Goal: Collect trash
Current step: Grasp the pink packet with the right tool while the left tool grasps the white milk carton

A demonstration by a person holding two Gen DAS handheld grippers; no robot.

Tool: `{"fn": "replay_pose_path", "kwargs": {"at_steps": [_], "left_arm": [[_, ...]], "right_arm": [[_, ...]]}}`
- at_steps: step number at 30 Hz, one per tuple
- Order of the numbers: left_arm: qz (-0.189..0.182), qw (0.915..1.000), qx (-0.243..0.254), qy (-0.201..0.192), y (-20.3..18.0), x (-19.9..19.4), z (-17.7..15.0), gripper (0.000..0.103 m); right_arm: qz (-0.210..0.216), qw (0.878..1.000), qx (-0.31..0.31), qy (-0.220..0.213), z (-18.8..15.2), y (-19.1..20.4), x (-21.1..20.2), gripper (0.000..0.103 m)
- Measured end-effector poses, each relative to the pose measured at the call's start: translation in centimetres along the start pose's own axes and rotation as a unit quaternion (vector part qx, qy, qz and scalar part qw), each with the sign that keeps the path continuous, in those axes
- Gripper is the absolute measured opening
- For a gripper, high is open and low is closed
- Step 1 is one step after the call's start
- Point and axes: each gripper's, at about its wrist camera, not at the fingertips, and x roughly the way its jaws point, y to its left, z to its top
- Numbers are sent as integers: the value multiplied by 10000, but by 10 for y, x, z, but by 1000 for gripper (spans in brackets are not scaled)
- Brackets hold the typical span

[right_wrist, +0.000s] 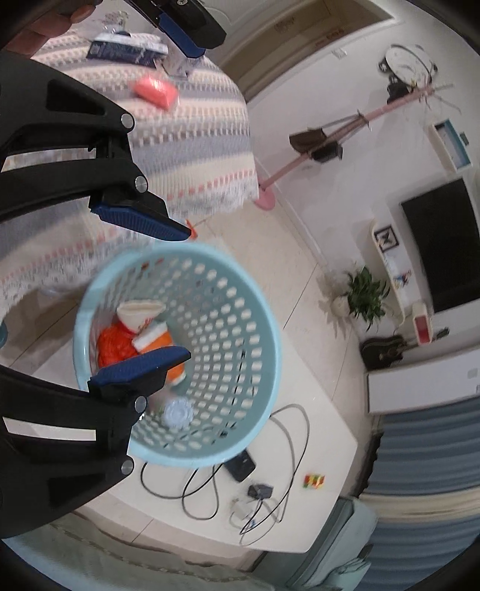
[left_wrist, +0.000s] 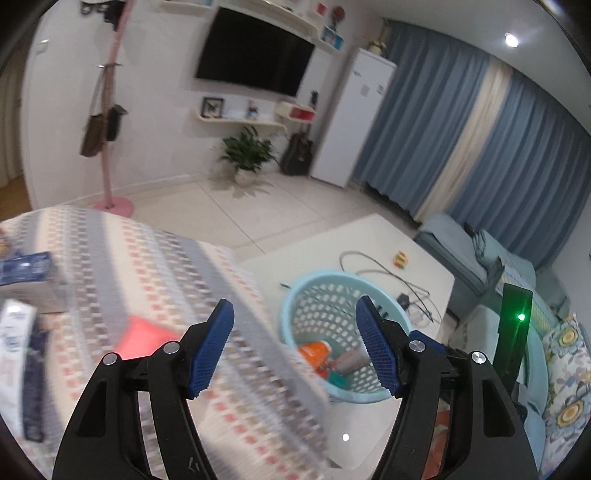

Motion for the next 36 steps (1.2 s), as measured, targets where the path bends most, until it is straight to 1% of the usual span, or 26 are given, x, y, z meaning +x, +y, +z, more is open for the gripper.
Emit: {"fn": "replay_pose_path", "kwargs": {"at_steps": [3, 7, 10, 13, 17, 20, 22, 26, 28, 30, 33, 36], "left_arm": [[168, 9995, -172, -214, 23, -28, 0, 67], [422, 9971, -433, -454, 58, -62, -2, 67], [670, 9945, -571, -559, 82, -81, -4, 67], [1008, 9911, -669, -561, 105, -93, -9, 67], [1354, 9865, -818, -422, 138, -101, -19, 67], [1661, 9824, -827, -234, 162, -100, -26, 67], [1796, 9804, -809, -84, 174, -96, -32, 69], [1940, 9782, -722, 136, 189, -90, -48, 70], [1933, 9785, -682, 241, 193, -83, -51, 70], [1916, 9788, -650, 330, 194, -76, -51, 70], [2001, 9771, -573, 442, 197, -65, -52, 70], [1954, 9775, -591, 524, 201, -59, -52, 69]], "right_arm": [[130, 9997, -217, -65, -1, 24, -8, 56], [296, 9981, -530, -111, -6, 58, -15, 61], [429, 9963, -738, -133, -10, 80, -18, 61], [595, 9935, -971, -92, -15, 107, -17, 61], [812, 9891, -1229, -9, -22, 140, -11, 61], [934, 9861, -1376, 37, -26, 163, -5, 61], [1016, 9836, -1486, 83, -29, 177, 0, 61], [1149, 9802, -1587, 278, -33, 196, 14, 61], [1162, 9792, -1617, 378, -36, 203, 21, 61], [1148, 9785, -1652, 461, -38, 207, 28, 61], [1135, 9777, -1669, 578, -41, 211, 36, 61], [1198, 9771, -1592, 741, -43, 213, 47, 61]]}}
